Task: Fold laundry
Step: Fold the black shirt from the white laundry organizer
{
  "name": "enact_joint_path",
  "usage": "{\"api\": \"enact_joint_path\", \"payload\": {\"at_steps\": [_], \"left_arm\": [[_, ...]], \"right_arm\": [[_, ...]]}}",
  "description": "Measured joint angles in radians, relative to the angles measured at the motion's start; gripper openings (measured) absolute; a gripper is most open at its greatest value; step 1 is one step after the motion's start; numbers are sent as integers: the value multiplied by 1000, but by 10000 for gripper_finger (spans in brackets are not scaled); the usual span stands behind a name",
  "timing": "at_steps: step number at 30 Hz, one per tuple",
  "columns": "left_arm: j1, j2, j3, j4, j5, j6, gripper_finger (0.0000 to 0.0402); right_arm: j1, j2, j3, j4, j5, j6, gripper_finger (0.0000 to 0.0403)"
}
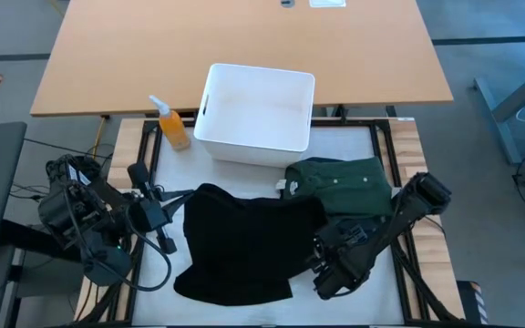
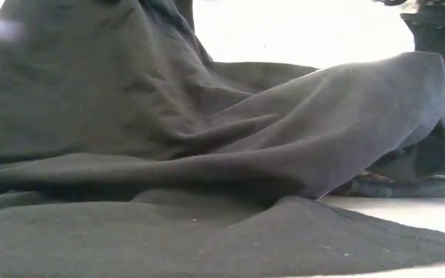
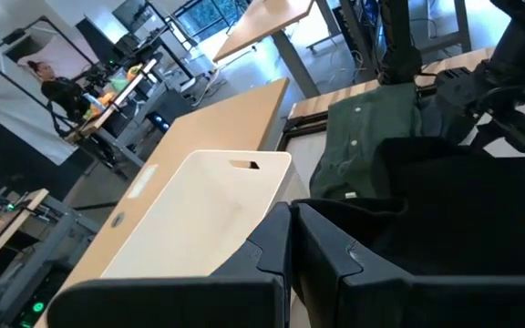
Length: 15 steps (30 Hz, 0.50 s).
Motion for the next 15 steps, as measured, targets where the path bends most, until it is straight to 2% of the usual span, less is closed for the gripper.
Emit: {"api": "enact_joint_path", "payload": {"at_steps": [7,15], "left_arm": [[0,0,0,1,0,-8,0],[0,0,0,19,69,-15,0]], "right_arm": [[34,0,0,-34,2,21,20],[51,-22,37,-148,4,-20,13]]}}
